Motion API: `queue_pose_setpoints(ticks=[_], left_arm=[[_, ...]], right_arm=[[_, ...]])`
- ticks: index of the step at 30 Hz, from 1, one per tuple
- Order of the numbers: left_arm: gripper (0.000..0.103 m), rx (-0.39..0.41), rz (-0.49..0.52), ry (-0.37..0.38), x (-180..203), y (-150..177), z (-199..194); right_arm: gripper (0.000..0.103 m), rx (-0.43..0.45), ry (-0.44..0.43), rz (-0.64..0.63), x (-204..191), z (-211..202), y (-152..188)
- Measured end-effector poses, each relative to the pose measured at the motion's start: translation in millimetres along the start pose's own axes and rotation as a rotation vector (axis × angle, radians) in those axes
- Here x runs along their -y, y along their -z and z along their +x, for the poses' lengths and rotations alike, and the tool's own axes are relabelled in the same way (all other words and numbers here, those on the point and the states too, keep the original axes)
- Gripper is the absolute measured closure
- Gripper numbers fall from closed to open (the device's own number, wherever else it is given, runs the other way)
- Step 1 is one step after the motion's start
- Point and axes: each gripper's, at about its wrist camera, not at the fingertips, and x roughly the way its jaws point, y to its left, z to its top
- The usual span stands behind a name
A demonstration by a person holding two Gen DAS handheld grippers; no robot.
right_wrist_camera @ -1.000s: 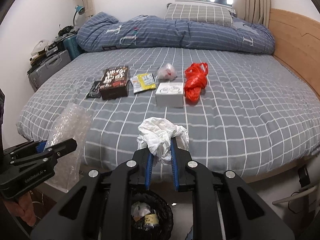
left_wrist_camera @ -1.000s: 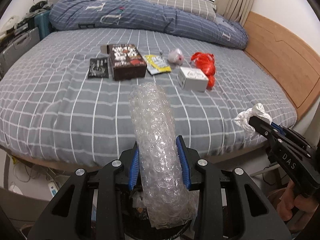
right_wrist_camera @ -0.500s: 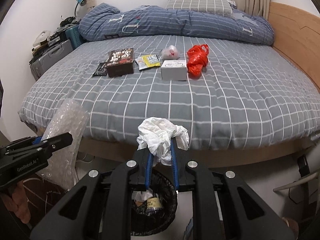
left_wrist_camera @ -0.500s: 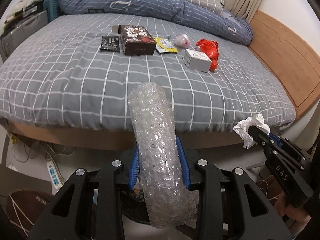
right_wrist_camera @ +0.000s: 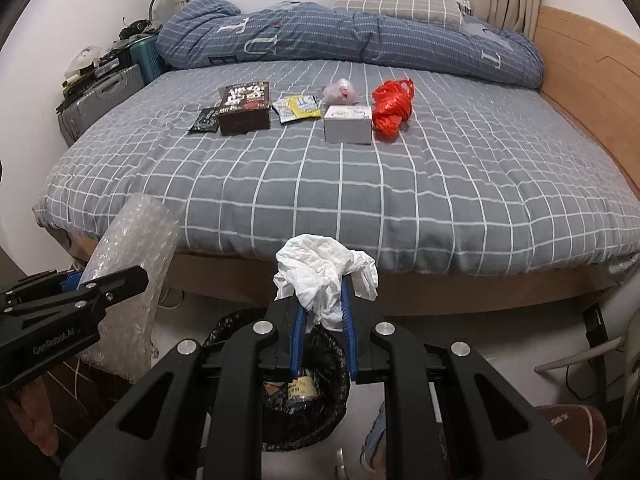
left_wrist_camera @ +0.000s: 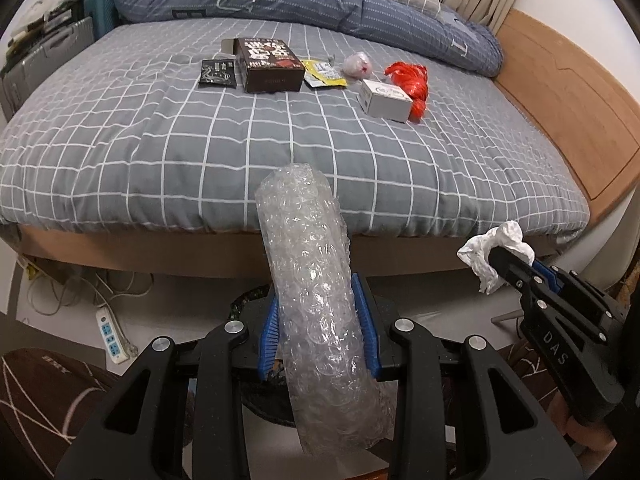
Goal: Collect trash
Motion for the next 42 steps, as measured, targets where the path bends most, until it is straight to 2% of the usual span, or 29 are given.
queue_pose_setpoints(ticks=[8, 18, 26, 36, 39, 41, 42], left_arm=[[0.071, -0.057, 0.001, -0.035, -10.1, 20.6, 28.8], [0.071, -0.177, -0.024, -0.062, -33.9, 35.7, 104.9], [0.072, -0.248, 0.002, -0.052, -28.7, 46.4, 149.3], [0.071, -0.314, 0.031, -0.034, -8.8, 60.7, 180.2], [0.060, -0.303, 0.048, -0.050, -3.7, 62.8, 181.8], [0.035, -0.291, 0.064, -0.091, -3.9, 62.6, 180.6], [0.030, -0.282, 0.064, -0.106, -4.6, 62.0, 178.9]], right_arm=[[0.088, -0.076, 0.004, 0.007, 4.4, 27.9, 22.7], [0.088, -0.204, -0.010, -0.004, -0.3, 97.8, 39.2], [0.088, -0.282, 0.002, 0.009, 10.2, 131.1, 55.6], [0.088, -0.332, 0.039, 0.040, 34.8, 143.1, 80.8], [0.088, -0.345, 0.046, 0.050, 38.0, 146.2, 84.1], [0.087, -0.348, 0.047, 0.053, 37.8, 147.7, 83.9], [0.087, -0.346, 0.045, 0.054, 35.4, 147.2, 82.5]])
